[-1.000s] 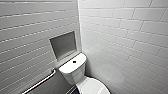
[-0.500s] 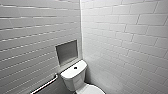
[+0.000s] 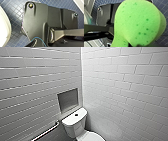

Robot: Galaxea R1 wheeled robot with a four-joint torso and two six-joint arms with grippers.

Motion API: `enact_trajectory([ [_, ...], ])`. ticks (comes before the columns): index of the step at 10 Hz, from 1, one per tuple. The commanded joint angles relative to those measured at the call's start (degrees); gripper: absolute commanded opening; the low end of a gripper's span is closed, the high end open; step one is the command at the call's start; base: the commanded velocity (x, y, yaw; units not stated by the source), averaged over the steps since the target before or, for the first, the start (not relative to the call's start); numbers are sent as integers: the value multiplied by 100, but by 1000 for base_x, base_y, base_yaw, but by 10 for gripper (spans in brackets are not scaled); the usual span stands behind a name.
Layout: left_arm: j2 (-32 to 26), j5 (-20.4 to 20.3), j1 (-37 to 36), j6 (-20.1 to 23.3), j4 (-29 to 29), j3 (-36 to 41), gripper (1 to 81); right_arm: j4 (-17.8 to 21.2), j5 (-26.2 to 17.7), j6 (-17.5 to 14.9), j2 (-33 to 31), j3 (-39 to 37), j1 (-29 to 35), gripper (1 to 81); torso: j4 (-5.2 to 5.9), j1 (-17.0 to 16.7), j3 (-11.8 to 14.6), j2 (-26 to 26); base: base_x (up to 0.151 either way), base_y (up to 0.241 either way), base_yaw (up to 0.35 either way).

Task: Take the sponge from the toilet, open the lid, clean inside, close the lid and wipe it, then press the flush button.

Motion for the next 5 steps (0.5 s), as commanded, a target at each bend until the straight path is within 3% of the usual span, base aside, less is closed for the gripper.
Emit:
enact_trajectory([
  [1,-62,308,-302,49,45,41,811,-75,-179,-13,-52,-40,159,10,0,-365,0,568,0,0,0],
  [2,-62,308,-294,49,45,41,811,-75,-179,-13,-51,-40,159,10,0,-98,0,151,0,0,0],
  [5,-18,317,-294,31,-8,-21,811,-75,-197,-13,-34,-40,159,10,0,-374,0,572,0,0,0],
])
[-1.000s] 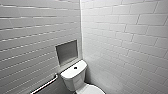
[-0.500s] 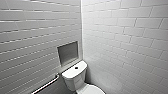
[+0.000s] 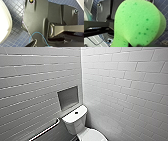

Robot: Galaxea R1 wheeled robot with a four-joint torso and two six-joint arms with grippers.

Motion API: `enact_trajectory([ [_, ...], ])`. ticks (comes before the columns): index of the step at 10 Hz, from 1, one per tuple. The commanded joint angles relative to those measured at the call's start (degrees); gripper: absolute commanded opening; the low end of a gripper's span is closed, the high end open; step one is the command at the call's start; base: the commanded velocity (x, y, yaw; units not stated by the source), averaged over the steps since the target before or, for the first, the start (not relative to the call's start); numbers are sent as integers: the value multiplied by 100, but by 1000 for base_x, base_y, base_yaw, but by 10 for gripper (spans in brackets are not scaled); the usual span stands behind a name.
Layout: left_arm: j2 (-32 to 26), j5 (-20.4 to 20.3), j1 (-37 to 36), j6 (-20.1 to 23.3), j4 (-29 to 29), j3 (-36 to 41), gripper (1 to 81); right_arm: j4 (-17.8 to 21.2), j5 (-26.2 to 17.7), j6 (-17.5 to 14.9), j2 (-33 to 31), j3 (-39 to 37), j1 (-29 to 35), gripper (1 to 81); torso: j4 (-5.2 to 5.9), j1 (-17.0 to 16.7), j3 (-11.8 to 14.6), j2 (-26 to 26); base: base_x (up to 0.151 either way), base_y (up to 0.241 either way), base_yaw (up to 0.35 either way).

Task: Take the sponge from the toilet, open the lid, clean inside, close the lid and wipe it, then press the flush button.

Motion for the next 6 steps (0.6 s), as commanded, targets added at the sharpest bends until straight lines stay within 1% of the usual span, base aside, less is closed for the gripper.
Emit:
enact_trajectory([
  [1,13,301,-261,16,-23,-132,811,-72,-323,-13,-29,-13,156,10,0,0,0,0,0,0,0],
  [3,101,301,-269,7,-23,-221,811,-80,-500,-13,-29,101,156,10,0,-5,0,-9,0,0,0],
  [6,110,301,-261,24,-15,-265,811,-80,-535,-13,-29,136,147,10,0,-9,0,-7,0,0,0],
])
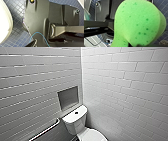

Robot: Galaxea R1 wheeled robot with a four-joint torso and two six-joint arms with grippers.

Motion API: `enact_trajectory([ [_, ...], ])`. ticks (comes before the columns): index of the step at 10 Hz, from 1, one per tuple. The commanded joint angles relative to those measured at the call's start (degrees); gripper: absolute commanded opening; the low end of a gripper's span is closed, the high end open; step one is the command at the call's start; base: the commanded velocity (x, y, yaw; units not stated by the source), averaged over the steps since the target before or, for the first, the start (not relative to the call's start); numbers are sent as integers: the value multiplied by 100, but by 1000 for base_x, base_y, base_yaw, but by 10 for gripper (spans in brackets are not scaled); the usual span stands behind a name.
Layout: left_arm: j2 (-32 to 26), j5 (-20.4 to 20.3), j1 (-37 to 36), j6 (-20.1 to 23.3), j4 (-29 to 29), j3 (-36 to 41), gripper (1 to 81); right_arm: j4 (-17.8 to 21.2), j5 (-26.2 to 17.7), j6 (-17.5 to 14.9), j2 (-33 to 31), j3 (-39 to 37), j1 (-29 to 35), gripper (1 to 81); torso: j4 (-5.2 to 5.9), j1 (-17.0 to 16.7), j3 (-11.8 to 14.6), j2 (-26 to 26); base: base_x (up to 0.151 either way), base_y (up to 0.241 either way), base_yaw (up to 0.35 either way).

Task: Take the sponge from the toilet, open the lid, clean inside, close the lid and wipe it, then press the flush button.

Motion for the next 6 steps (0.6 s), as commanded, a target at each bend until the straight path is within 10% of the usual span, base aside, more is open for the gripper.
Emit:
enact_trajectory([
  [1,-61,300,-261,42,-20,18,811,-80,-185,-13,-45,-36,147,10,0,0,0,0,0,0,0],
  [6,-61,299,-261,42,-20,18,811,-80,-185,-13,-44,-36,138,10,0,-11,2,2,84,0,0],
])
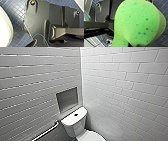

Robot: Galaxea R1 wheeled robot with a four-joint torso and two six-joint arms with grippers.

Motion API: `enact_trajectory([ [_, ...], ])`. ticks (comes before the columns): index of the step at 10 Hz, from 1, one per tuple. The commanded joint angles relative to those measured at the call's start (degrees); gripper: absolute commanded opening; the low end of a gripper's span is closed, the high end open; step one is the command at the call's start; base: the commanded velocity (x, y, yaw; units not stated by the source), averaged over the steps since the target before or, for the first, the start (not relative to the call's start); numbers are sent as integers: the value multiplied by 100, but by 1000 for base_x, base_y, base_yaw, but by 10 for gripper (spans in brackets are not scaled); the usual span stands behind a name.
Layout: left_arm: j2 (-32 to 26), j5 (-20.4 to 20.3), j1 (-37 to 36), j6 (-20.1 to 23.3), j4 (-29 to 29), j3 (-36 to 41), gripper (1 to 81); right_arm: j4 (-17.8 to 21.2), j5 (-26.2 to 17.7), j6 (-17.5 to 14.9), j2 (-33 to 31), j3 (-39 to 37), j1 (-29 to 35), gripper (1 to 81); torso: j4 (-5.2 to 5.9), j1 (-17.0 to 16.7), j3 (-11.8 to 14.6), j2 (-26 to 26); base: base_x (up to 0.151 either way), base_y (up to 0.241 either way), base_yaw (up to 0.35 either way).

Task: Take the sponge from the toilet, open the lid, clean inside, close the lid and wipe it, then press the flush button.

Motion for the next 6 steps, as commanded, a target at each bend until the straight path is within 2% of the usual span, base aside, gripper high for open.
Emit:
enact_trajectory([
  [1,-52,327,-219,37,-20,31,811,-73,-179,-13,-53,-41,123,10,0,0,0,0,88,0,0],
  [4,-52,327,-220,37,-20,31,811,-73,-179,-13,-44,-41,123,10,0,0,0,0,87,0,0],
  [6,-52,327,-219,37,-11,31,811,-73,-179,-13,-44,-41,114,10,0,0,0,0,92,72,0],
])
